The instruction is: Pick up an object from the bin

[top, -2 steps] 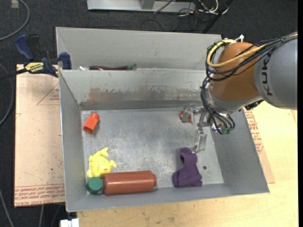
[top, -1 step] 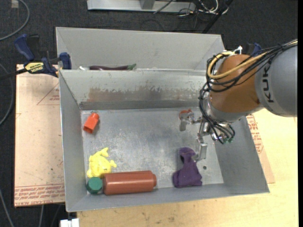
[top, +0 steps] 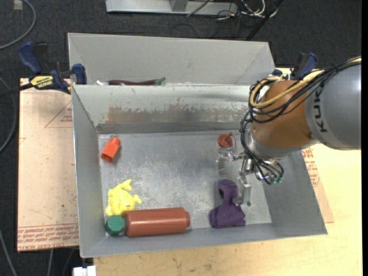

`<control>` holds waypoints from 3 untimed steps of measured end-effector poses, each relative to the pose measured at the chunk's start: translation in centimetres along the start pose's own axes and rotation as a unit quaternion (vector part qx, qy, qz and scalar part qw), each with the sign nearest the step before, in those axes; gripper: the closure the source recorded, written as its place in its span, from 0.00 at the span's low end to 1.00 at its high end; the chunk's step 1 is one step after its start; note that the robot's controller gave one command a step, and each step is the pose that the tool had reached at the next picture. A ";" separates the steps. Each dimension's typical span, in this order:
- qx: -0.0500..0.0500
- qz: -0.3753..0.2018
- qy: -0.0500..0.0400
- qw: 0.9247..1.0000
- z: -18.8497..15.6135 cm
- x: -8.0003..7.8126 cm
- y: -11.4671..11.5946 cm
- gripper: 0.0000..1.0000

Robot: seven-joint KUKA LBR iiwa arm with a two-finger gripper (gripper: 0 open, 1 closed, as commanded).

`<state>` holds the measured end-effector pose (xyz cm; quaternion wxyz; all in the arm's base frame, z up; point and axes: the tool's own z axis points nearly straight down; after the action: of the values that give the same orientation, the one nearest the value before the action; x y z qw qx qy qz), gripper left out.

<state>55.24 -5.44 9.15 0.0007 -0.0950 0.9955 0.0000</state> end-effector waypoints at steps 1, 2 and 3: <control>-0.001 -0.037 -0.004 0.999 2.1 -0.3 -0.1 1.00; -0.001 -0.037 -0.004 0.999 2.1 -0.3 -0.1 1.00; -0.001 -0.018 -0.006 1.000 -10.8 -0.1 0.2 1.00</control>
Offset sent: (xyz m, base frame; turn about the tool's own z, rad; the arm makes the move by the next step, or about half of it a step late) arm 0.0000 0.0000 0.0000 0.0000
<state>55.25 -5.24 19.95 0.0070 -0.1127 0.9936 0.0014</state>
